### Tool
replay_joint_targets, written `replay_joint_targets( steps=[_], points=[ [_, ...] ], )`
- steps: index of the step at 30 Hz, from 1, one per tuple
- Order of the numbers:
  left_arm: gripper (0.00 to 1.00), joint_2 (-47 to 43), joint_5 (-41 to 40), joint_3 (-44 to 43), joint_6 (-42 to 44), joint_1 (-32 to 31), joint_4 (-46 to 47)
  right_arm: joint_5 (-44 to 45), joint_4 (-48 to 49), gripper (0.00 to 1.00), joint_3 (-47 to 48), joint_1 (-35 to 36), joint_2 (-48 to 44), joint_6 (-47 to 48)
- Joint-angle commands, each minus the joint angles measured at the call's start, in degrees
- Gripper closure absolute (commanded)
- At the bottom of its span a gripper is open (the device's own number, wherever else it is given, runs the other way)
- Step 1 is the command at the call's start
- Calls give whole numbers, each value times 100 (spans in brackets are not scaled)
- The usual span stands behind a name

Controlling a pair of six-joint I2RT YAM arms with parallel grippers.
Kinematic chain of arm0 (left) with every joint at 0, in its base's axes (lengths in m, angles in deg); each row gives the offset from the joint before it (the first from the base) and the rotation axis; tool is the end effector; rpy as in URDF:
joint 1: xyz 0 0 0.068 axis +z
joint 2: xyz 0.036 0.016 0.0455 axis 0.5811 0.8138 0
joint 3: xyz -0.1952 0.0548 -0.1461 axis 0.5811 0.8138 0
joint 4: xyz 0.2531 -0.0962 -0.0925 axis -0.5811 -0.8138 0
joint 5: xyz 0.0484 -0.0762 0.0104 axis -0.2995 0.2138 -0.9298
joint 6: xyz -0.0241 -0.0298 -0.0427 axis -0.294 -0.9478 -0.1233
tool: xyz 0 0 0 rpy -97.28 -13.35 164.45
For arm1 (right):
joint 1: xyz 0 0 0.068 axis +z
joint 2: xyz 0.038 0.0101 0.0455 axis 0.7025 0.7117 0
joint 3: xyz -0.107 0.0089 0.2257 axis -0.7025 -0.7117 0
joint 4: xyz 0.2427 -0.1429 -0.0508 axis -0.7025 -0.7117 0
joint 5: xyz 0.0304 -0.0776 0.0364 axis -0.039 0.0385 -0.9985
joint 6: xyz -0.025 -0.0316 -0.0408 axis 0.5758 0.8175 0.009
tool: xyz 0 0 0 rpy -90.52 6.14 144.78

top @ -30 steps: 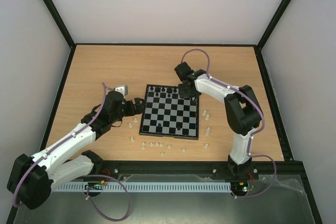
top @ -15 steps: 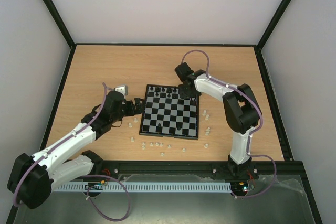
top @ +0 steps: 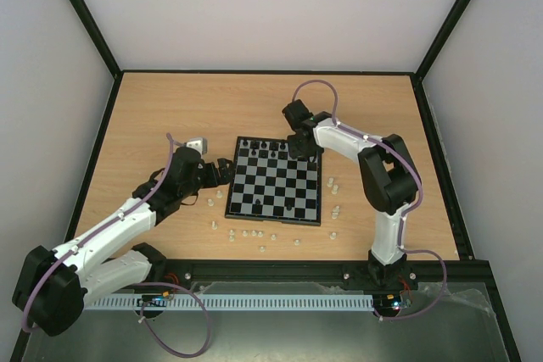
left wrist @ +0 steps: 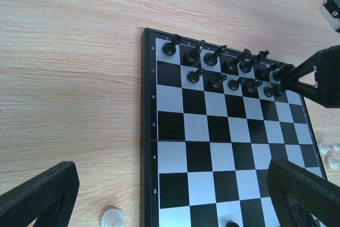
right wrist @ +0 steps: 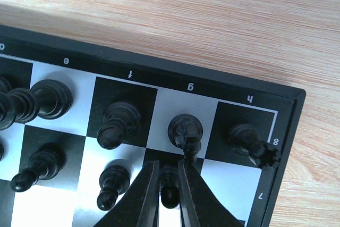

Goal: Set up the chess pieces on the board
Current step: Place the chess piece on the chessboard.

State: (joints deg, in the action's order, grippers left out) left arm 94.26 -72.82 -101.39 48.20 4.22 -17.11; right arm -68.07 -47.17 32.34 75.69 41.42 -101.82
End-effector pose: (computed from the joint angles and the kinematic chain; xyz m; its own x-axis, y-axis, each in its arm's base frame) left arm 0.2207 -0.1323 0.1952 -0.6464 -0.2743 -0.7120 0.1460 0.8714 -0.4683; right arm 0.3704 0.2128 0.1462 -0.8353 -0.0935 -0.5418 -0.1176 0.9930 0.0099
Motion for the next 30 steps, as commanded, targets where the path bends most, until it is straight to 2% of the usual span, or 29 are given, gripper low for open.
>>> replay_joint_targets(
  steps=[1,3,10,17,26,30],
  points=[
    [0,28,-51,-150,78,-7,92,-79,-156,87,92,-22,128,37],
    [0,28,-51,-150,77,-6,96,-84,-171,83,87,-22,83,32],
    [0,33,-64,-155,71,-6,103,-44,-293,79,42,-22,-207,14],
    [1,204,-110,-232,82,-7,62,118,-345,67,-299,-22,-894,-46],
    [1,134,-200,-266,65,-7,-45,24,-366,36,-713,-22,-1793,-135],
    [0,74,-216,-243,24,-7,-72,-216,-288,9,-929,-23,-2129,-127]
  ],
)
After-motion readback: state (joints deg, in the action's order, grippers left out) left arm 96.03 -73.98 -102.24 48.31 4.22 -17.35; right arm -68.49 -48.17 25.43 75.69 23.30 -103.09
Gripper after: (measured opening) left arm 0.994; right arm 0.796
